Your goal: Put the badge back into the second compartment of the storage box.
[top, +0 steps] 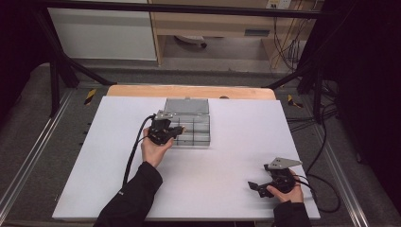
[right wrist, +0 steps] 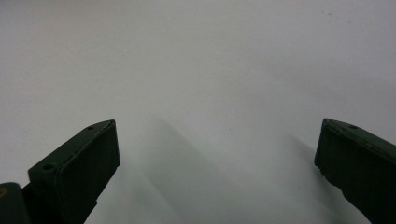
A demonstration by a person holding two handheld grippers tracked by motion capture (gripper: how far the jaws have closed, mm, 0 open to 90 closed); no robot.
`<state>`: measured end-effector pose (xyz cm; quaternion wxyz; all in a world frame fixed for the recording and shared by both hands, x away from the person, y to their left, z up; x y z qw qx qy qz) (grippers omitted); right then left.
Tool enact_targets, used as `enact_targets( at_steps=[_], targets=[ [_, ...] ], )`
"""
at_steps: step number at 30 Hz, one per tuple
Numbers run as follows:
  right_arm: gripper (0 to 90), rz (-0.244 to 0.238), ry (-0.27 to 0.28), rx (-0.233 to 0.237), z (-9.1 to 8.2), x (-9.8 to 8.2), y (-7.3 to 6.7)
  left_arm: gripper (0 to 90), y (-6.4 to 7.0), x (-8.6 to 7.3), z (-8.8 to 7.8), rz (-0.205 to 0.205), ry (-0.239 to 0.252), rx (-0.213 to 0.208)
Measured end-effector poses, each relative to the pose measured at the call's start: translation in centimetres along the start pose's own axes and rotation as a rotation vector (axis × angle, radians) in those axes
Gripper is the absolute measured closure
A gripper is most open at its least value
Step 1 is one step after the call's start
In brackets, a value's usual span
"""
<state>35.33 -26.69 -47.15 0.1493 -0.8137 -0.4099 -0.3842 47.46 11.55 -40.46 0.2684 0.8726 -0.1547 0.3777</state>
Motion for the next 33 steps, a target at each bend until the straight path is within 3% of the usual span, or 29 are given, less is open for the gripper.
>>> enact_targets(
  at_steps=[33],
  targets=[
    [0.5, -0.003, 0.001, 0.004, 0.0, 0.0, 0.0, 88.7, -0.5, 1.2, 3.8, -0.017, -0.015, 0.046]
  ],
)
Point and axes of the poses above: each handheld gripper's, and its own axes: z roughly forward along the jaws, x roughly out of its top, y roughly to its right, the point moved 2 cm from there along z, roughly forward along the jaws, and after that the axes turned 14 degrees about -z, right-handed, at the moved point
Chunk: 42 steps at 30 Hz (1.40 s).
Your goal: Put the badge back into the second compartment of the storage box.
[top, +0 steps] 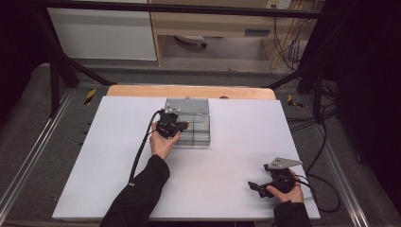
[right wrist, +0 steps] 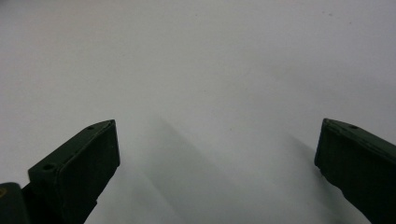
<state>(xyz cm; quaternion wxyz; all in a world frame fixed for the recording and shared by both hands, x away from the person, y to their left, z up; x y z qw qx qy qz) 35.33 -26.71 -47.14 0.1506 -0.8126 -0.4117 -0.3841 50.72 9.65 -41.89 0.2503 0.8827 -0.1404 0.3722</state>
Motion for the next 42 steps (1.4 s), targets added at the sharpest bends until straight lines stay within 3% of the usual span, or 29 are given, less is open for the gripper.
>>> enact_targets(
  at_steps=[16, 42],
  targets=[
    [0.5, 0.002, 0.003, 0.0, 0.0, 0.0, 0.0, 88.7, -1.1, 0.1, 1.2, -0.018, 0.021, 0.029],
    [0.5, 0.004, 0.003, 0.002, 0.0, 0.0, 0.0, 88.6, -2.3, -0.4, 2.5, -0.024, -0.017, 0.068]
  ],
)
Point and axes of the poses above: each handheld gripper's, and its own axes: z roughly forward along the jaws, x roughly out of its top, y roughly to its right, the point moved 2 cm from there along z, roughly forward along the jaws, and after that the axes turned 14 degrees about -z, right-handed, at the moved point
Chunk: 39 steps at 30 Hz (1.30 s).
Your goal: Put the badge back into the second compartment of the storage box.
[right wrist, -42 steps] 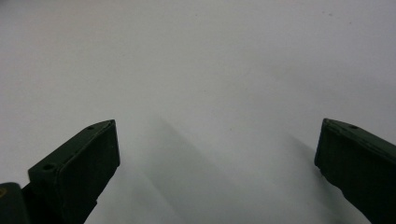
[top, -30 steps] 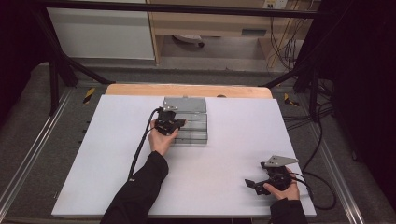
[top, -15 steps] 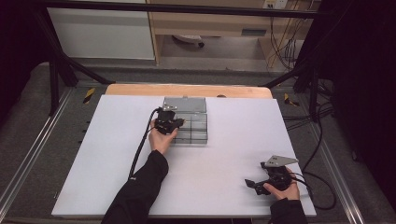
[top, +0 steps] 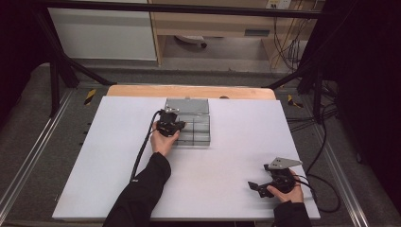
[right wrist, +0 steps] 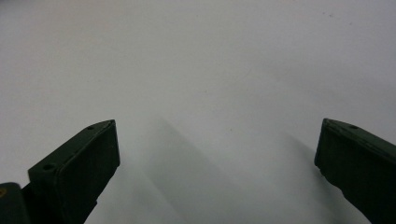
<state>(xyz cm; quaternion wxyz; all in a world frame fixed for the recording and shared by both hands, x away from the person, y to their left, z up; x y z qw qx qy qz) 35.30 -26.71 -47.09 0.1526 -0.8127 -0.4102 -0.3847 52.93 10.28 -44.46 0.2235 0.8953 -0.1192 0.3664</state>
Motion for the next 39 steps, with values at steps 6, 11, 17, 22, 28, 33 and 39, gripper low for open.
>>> enact_targets(
  at_steps=[6, 11, 17, 22, 28, 33, 39],
  targets=[
    [0.5, -0.006, -0.002, 0.0, 0.0, 0.0, 0.0, 88.5, 0.0, -0.1, 0.2, 0.0, -0.013, 0.002],
    [0.5, 0.002, -0.001, 0.0, 0.0, 0.0, 0.0, 88.4, -0.1, -0.2, 0.4, -0.002, -0.03, 0.01],
    [0.5, 0.002, -0.001, 0.001, 0.0, 0.0, 0.0, 87.9, -0.2, -0.2, 0.4, 0.001, -0.034, 0.01],
    [0.5, -0.002, -0.001, 0.001, 0.0, 0.0, 0.0, 85.9, -0.2, -0.1, 0.2, 0.005, -0.027, 0.008],
    [0.5, -0.001, 0.001, 0.001, 0.0, 0.0, 0.0, 83.7, -0.1, 0.0, -0.3, 0.017, -0.02, 0.009],
    [0.5, -0.004, 0.0, 0.002, 0.0, 0.0, 0.0, 81.5, 0.0, 0.1, -0.7, 0.025, -0.017, 0.009],
    [0.5, -0.004, -0.001, 0.002, 0.0, 0.0, 0.0, 76.1, 0.4, 0.0, -1.3, 0.047, -0.033, 0.001]
  ],
)
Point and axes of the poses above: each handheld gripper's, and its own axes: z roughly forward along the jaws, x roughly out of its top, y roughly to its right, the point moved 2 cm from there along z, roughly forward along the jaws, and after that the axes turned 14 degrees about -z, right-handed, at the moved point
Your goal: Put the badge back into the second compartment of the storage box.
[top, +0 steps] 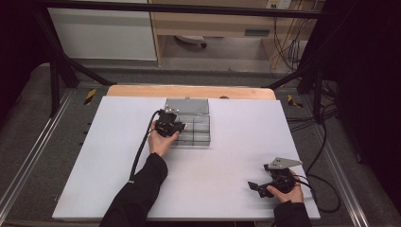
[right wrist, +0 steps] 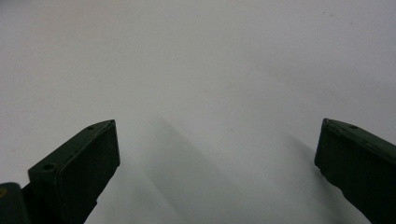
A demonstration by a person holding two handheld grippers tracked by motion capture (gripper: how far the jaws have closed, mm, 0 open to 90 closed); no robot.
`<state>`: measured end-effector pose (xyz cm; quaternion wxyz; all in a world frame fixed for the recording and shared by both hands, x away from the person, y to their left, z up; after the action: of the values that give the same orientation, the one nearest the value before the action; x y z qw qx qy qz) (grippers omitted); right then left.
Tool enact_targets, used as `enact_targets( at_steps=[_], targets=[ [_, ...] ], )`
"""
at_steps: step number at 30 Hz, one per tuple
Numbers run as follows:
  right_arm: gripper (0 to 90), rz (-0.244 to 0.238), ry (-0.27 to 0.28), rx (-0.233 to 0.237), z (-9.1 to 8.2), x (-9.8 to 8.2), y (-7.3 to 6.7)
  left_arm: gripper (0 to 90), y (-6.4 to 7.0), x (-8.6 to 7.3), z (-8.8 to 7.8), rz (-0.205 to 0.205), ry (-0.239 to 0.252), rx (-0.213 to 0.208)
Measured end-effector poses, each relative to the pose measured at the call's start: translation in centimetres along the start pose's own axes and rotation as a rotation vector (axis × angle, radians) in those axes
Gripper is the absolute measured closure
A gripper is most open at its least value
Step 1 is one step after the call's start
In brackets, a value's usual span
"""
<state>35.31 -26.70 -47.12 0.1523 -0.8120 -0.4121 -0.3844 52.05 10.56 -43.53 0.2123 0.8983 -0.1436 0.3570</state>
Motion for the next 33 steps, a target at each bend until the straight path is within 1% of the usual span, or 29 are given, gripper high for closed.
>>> enact_targets(
  at_steps=[4, 8, 11, 13, 14, 15, 18, 22, 23, 26, 30, 31, 33],
  targets=[
    [0.5, 0.002, 0.0, -0.001, 0.0, 0.0, 0.0, 70.9, 0.6, -0.1, -0.7, 0.022, -0.012, -0.015],
    [0.5, 0.006, -0.001, -0.002, 0.0, 0.0, 0.0, 64.6, 1.2, 0.0, -1.8, 0.046, -0.01, -0.031],
    [0.5, 0.001, -0.001, -0.002, 0.0, 0.0, 0.0, 58.9, 1.6, 0.0, -2.6, 0.07, -0.014, -0.034],
    [0.5, 0.0, -0.001, -0.002, 0.0, 0.0, 0.0, 55.3, 1.7, -0.2, -3.2, 0.074, -0.015, -0.045],
    [0.5, 0.0, -0.001, -0.002, 0.0, 0.0, 0.0, 53.7, 1.7, -0.3, -3.5, 0.071, -0.016, -0.059],
    [0.5, 0.003, -0.002, -0.002, 0.0, 0.0, 0.0, 52.1, 1.7, -0.4, -3.7, 0.071, -0.017, -0.063],
    [0.5, 0.004, 0.0, -0.003, 0.0, 0.0, 0.0, 47.9, 1.6, -0.9, -4.6, 0.088, -0.02, -0.061],
    [0.5, 0.001, -0.001, -0.004, 0.0, 0.0, 0.0, 42.3, 1.4, -1.8, -5.7, 0.093, -0.021, -0.078],
    [0.5, 0.002, -0.001, -0.004, 0.0, 0.0, 0.0, 41.0, 1.3, -2.0, -5.9, 0.101, -0.02, -0.074],
    [0.5, 0.003, -0.001, -0.004, 0.0, 0.0, 0.0, 37.1, 1.0, -2.8, -6.6, 0.104, -0.032, -0.089],
    [0.5, 0.005, -0.002, -0.003, 0.0, 0.0, 0.0, 31.9, 0.7, -3.9, -7.6, 0.116, -0.026, -0.094],
    [0.5, 0.001, -0.002, -0.004, 0.0, 0.0, 0.0, 29.6, 0.6, -4.2, -7.9, 0.126, -0.021, -0.091],
    [0.5, 0.002, -0.002, -0.005, 0.0, 0.0, 0.0, 27.1, 0.4, -4.8, -8.5, 0.132, -0.004, -0.087]
  ],
)
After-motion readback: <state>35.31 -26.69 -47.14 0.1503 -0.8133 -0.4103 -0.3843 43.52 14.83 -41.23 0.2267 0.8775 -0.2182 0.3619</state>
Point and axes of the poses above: each handheld gripper's, and its own axes: z roughly forward along the jaws, x roughly out of its top, y roughly to its right, the point moved 2 cm from there along z, roughly forward along the jaws, and after that the axes turned 14 degrees about -z, right-handed, at the moved point
